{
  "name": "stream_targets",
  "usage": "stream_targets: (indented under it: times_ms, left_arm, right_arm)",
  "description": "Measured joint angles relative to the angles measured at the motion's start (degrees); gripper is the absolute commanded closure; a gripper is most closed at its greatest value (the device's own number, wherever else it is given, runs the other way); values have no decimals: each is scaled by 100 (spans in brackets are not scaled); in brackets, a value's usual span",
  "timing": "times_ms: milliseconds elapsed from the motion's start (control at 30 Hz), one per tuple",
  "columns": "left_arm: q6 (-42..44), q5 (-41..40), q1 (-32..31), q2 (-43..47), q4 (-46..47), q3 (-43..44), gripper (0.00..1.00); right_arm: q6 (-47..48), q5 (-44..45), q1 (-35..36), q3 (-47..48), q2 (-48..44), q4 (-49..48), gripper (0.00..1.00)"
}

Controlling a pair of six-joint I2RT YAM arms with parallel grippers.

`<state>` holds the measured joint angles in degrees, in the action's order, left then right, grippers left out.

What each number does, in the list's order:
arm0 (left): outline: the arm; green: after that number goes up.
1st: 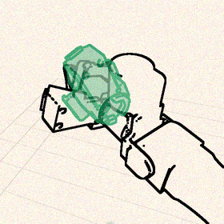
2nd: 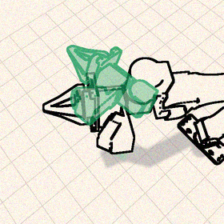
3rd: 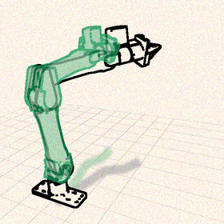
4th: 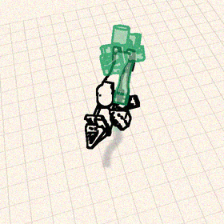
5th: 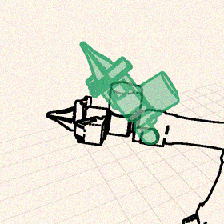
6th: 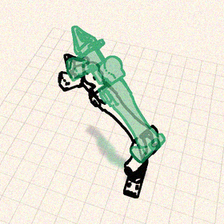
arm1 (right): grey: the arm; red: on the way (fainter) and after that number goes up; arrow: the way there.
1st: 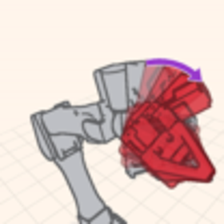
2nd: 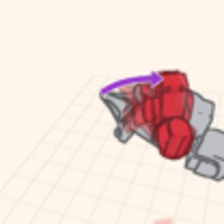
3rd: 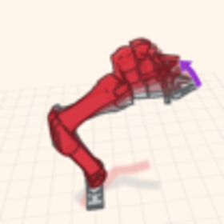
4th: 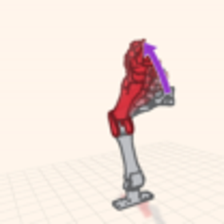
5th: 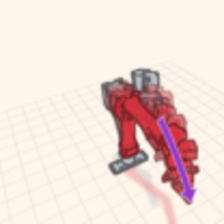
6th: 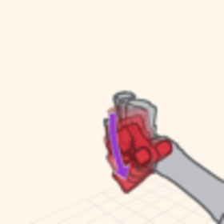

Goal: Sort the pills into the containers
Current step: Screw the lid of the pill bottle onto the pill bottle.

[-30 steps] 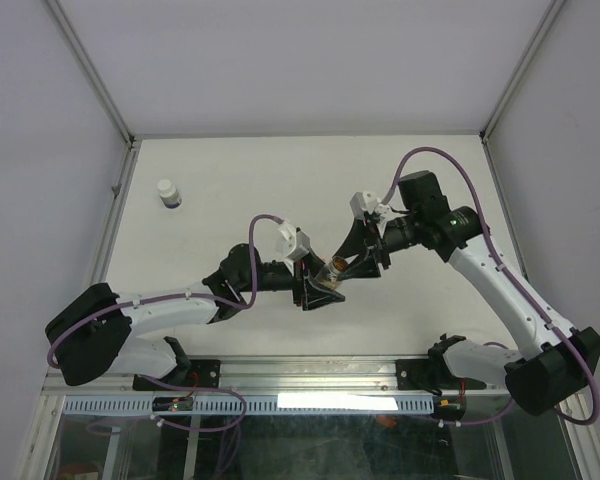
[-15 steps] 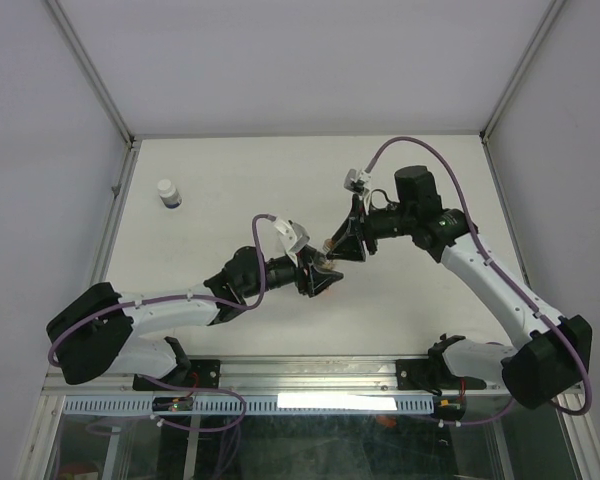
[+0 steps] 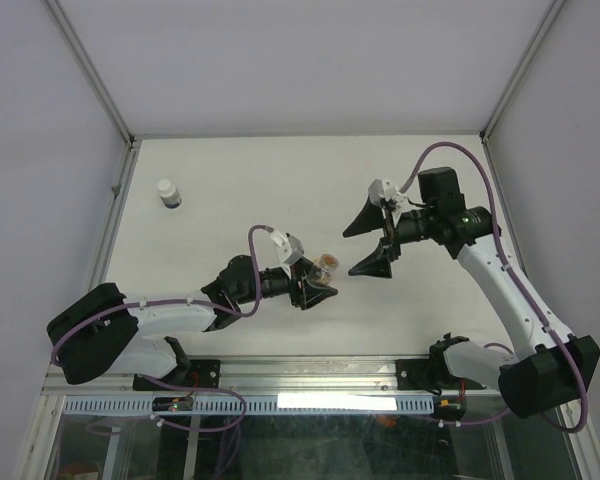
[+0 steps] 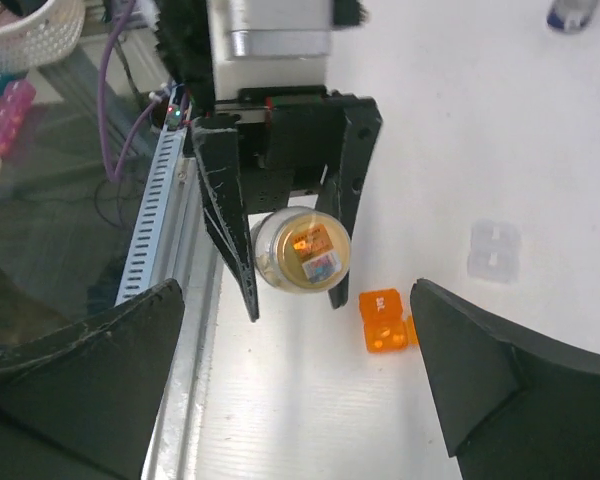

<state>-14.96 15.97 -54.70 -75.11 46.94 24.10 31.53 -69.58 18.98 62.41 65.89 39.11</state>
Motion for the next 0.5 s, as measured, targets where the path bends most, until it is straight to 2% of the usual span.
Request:
stream_targets:
  times_ms: [67,233,367,500]
  left_arm:
    - [7,380,0,4,48,-4,100]
    - [26,1108,0,48,96,-4,100]
    - [26,1412,0,76,103,42,100]
    - [24,1626,0,76,103,157,100]
  right_arm:
    - [1425,-308,4,175,-2,835,1]
    - [3646,-658,184,415,107,2310,9]
    - [4345,-649,498,579,332,2809,24]
    - [4341,-573,767,586,452,2806,33]
